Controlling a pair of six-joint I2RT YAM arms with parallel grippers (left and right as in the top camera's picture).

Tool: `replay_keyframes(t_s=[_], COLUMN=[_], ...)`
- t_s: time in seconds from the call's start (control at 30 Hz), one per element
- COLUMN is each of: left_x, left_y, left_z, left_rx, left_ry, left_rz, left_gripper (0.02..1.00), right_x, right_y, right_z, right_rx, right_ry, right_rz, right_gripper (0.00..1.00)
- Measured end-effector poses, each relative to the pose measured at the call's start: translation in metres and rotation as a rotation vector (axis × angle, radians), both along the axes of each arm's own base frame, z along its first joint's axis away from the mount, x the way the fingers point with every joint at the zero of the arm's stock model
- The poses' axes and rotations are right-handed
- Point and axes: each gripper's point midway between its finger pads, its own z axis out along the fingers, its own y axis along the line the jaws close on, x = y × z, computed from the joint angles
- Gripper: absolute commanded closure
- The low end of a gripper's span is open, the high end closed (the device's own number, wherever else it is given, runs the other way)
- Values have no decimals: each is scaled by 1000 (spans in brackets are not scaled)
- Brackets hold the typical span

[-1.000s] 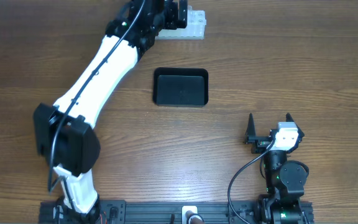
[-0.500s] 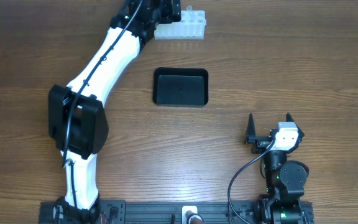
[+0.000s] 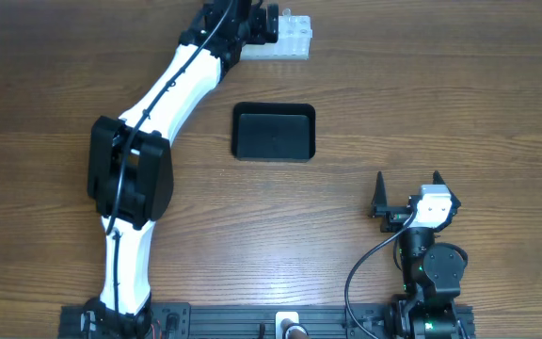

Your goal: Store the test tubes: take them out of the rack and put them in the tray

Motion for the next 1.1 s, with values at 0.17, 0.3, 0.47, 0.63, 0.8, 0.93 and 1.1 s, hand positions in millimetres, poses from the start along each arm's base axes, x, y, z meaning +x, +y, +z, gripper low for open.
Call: replay_keyframes(t_s=[0.17,0.3,0.47,0.63,0.8,0.93,1.1], left_x=[4,6,12,14,14,14,14], left_y=[-2,-3,-5,-6,-6,-6,-6], left_z=[-4,-3,-9,-24,-25,-25,-25], left_rx=[38,52,59,70,70,70,70], left_ry=[-17,-37,-45,-27,-27,-27,-28], left_rz=[-33,-47,-54,-58,-58,-58,-58], left_gripper=[31,40,64,73,73,84,174], right_x=[0,0,0,0,0,0,0], right_y=[0,0,0,0,0,0,0], right_z=[0,0,0,0,0,0,0], right_rx=[0,0,0,0,0,0,0], right_ry=[0,0,0,0,0,0,0], right_rz=[0,0,0,0,0,0,0], right_gripper=[7,9,7,9,7,7,9])
